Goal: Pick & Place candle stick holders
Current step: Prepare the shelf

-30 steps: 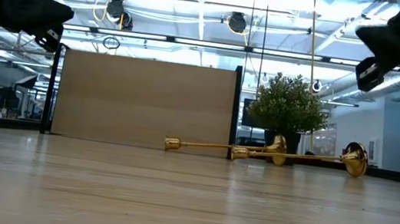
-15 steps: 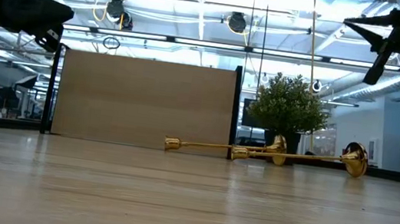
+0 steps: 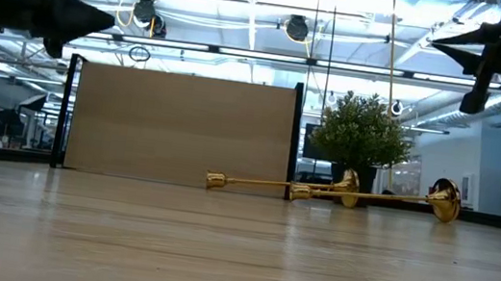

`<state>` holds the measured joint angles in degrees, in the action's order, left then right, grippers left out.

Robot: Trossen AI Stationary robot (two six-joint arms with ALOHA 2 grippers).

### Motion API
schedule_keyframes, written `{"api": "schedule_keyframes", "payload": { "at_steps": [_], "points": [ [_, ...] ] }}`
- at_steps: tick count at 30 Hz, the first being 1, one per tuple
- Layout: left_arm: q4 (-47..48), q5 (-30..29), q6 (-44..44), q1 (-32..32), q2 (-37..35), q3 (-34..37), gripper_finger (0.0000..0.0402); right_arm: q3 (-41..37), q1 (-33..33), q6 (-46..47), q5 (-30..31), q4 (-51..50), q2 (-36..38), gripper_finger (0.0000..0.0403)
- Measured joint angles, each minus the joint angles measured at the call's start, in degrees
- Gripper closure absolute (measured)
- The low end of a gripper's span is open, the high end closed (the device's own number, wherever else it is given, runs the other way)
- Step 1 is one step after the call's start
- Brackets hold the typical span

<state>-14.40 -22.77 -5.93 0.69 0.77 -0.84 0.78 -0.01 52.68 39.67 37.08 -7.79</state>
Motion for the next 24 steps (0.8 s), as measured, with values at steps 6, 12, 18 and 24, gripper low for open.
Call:
{"api": "schedule_keyframes", "payload": {
  "at_steps": [6,12,18,24],
  "points": [
    [-18.6,-7.7,-24.5,0.0,-0.1,-0.1,0.0364,0.0,0.0,-2.1,2.3,-0.2,0.0,0.0394],
    [-35.1,-4.3,-34.5,0.0,0.0,-0.1,0.0364,0.0,0.0,-2.8,2.5,-0.2,0.0,0.0394],
    [-35.4,7.9,-38.0,0.0,2.5,-7.0,0.0364,0.0,0.0,-2.7,2.5,-0.4,0.0,0.0394],
    [-20.4,19.8,-38.8,-0.1,13.8,-22.9,0.0364,0.0,0.0,-2.5,2.5,-0.5,0.0,0.0394]
  ]
}}
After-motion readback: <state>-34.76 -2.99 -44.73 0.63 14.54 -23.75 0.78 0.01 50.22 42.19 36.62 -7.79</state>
